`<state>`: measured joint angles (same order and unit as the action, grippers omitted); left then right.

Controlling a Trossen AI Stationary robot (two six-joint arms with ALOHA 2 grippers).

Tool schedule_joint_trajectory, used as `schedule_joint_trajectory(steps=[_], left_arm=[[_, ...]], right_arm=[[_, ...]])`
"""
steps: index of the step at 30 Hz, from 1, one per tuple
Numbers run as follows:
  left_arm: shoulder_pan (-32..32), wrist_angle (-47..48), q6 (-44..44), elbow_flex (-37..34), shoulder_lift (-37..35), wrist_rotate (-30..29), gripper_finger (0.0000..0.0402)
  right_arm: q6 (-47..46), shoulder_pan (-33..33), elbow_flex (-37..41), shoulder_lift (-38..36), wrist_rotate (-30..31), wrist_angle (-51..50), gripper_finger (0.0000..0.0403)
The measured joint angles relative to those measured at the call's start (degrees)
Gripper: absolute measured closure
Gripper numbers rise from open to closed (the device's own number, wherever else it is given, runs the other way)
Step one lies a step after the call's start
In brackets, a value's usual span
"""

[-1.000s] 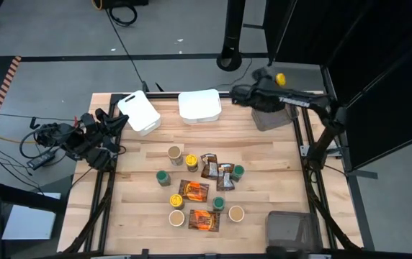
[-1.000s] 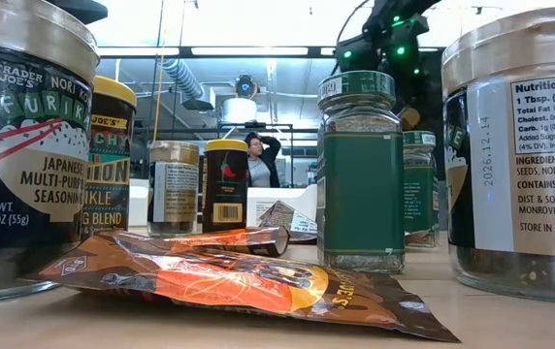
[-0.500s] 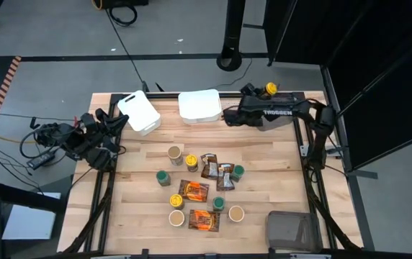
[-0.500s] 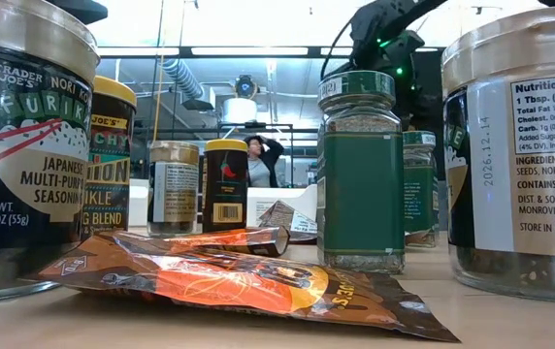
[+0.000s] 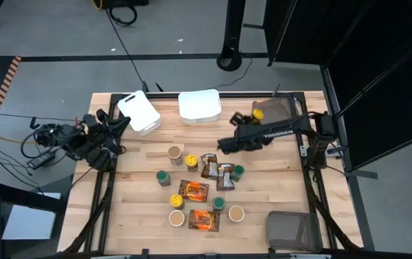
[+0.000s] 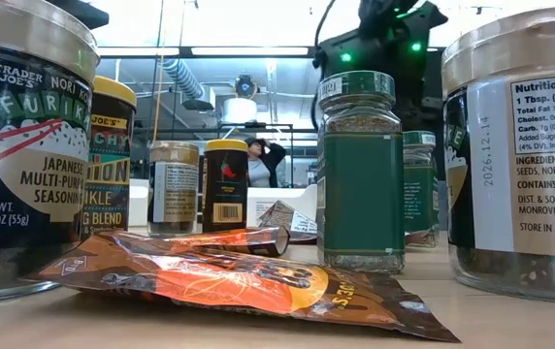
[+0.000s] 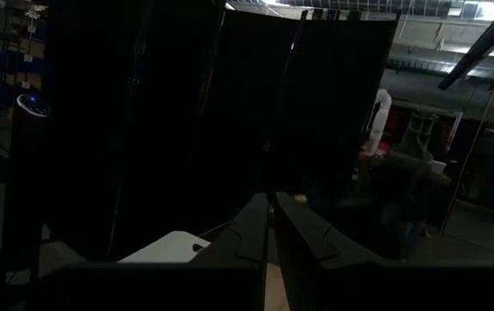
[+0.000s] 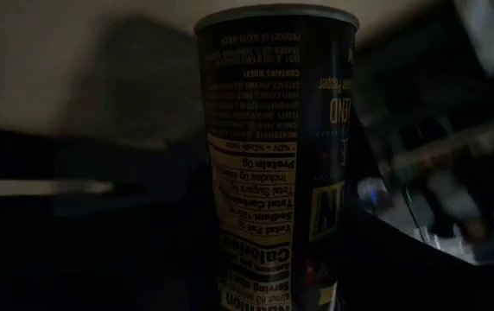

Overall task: Sort spices by type
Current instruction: Put the right yellow seasoning bottle into the top black bin

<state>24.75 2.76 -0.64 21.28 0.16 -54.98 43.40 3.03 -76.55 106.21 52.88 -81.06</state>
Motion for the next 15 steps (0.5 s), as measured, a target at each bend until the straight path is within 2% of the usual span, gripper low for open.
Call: schedule_joint_trajectory(steps=[8,15], left_arm=[[0.0,0.4,0.1,0.0,0.0,0.0,0.0376],[0.0,1.5,-0.6,0.0,0.0,0.0,0.0376]], right_arm=[[-1.1,-2.6,8.1,0.6,-1.9,1.1,0.0217],[-3.9,-4.7,13.2,0.6,-6.6,2.3,0.0217]])
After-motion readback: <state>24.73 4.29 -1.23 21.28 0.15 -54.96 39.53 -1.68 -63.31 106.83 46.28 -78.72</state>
